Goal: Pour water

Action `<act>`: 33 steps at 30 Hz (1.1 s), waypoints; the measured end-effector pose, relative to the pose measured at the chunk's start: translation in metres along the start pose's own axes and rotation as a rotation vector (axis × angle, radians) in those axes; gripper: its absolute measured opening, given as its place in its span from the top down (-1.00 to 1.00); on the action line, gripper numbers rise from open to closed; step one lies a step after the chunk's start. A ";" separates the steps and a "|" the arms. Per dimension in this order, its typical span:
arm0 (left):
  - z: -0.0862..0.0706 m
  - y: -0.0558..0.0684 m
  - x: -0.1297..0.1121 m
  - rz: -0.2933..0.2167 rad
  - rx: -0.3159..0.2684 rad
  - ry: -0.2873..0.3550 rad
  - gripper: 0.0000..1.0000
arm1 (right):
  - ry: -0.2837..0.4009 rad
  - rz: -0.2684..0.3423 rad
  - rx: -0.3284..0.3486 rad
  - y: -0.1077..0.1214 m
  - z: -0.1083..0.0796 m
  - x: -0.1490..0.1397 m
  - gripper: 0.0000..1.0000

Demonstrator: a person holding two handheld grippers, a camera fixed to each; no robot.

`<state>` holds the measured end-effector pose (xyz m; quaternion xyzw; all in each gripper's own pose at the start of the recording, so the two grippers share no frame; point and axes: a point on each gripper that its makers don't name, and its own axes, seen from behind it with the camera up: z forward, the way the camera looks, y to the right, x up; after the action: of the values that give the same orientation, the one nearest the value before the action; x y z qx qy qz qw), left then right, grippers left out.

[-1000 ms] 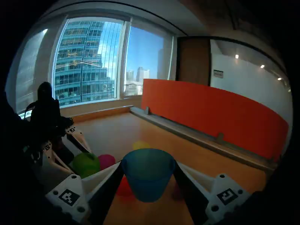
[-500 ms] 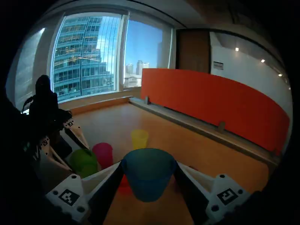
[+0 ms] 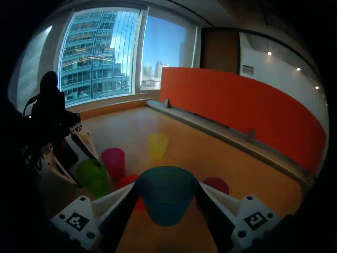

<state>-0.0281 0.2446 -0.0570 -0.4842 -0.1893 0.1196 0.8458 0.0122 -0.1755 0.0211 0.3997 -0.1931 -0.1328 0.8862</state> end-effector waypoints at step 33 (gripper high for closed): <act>0.007 0.003 -0.027 -0.026 -0.007 -0.049 -0.70 | -0.113 -0.030 0.010 -0.006 0.012 -0.055 -0.85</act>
<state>-0.0552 0.2409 -0.0621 -0.4816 -0.2167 0.1195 0.8407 -0.0429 -0.1655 0.0106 0.3988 -0.2375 -0.1676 0.8698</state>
